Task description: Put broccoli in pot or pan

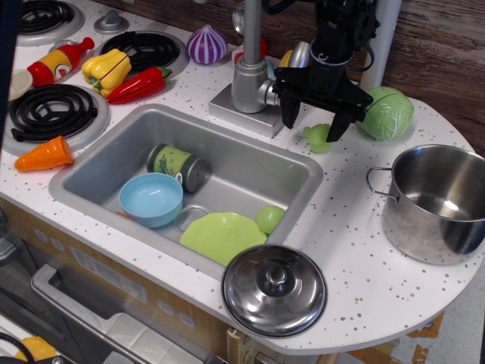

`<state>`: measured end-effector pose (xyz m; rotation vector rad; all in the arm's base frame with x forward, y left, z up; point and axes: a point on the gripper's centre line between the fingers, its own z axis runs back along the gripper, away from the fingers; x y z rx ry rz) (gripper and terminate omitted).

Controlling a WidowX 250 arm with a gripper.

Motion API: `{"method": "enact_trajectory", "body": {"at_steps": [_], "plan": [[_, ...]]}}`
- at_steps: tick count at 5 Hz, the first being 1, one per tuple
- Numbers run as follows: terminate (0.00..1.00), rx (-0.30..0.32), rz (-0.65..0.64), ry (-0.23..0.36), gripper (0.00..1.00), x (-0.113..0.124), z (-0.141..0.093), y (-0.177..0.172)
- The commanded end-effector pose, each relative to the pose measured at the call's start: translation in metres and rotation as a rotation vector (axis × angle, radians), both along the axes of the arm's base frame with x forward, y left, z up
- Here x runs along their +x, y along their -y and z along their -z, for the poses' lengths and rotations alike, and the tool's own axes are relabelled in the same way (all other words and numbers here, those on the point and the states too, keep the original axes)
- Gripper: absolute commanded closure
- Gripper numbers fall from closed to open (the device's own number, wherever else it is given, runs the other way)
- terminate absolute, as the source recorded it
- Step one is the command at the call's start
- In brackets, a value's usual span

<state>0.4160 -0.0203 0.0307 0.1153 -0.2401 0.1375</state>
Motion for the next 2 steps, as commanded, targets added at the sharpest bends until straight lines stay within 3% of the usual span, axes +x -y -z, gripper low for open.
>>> {"method": "enact_trajectory", "body": {"at_steps": [1, 2], "plan": [[0.0, -0.024, 0.02, 0.067, 0.0, 0.012, -0.01, 0.002], [0.0, -0.05, 0.025, 0.075, 0.0, 0.012, 0.001, 0.0]]}}
